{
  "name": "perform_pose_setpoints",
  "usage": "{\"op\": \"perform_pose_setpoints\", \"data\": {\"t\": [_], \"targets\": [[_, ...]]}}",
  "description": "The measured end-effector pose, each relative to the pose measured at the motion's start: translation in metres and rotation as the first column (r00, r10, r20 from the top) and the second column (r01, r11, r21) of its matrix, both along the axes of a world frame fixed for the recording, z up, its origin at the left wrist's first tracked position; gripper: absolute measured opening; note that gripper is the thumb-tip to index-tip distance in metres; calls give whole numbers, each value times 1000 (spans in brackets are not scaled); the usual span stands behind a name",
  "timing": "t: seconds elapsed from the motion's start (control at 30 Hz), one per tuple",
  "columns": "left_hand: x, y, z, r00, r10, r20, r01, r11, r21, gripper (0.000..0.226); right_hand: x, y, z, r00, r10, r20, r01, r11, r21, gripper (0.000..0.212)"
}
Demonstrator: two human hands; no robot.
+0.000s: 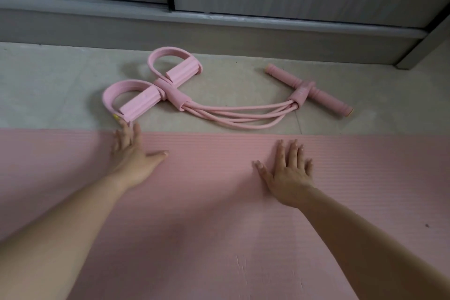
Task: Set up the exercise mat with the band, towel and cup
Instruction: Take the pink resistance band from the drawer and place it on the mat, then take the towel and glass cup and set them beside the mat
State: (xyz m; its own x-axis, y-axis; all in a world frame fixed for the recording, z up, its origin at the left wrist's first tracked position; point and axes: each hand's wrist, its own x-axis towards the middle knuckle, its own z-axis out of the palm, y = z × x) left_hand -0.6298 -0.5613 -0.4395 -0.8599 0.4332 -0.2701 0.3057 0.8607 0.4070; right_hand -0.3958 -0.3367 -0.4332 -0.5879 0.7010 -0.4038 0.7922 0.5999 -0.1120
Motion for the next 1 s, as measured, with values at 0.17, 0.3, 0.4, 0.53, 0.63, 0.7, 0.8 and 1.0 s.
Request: {"op": "perform_pose_setpoints", "data": {"t": [0.17, 0.3, 0.4, 0.53, 0.63, 0.7, 0.8, 1.0], "targets": [[39, -7, 35, 996, -88, 2, 88, 994, -66, 88, -12, -20, 43, 997, 73, -39, -73, 997, -5, 78], [68, -10, 103, 996, -75, 40, 76, 997, -8, 80, -17, -50, 112, 978, 202, -47, -203, 979, -25, 74], [97, -26, 185, 995, -68, 79, 65, 997, 34, 77, -16, -75, 200, 929, 370, -4, -370, 929, -1, 72], [118, -63, 311, 995, -31, 98, 26, 998, 56, 71, -21, -108, 330, 829, 558, 25, -559, 829, 20, 72], [135, -93, 420, 997, 17, 76, -23, 997, 79, 66, -17, -141, 437, 805, 593, 12, -593, 805, -4, 73], [150, -115, 498, 997, 49, 57, -54, 993, 103, 62, -11, -165, 513, 783, 622, -18, -622, 783, -9, 72], [181, -150, 603, 992, 109, 63, -116, 987, 111, 57, 6, -205, 613, 757, 651, -57, -653, 756, -37, 70], [260, -204, 706, 959, 273, 77, -272, 962, -17, 52, 40, -257, 709, 643, 764, -55, -765, 638, -82, 70]]}}
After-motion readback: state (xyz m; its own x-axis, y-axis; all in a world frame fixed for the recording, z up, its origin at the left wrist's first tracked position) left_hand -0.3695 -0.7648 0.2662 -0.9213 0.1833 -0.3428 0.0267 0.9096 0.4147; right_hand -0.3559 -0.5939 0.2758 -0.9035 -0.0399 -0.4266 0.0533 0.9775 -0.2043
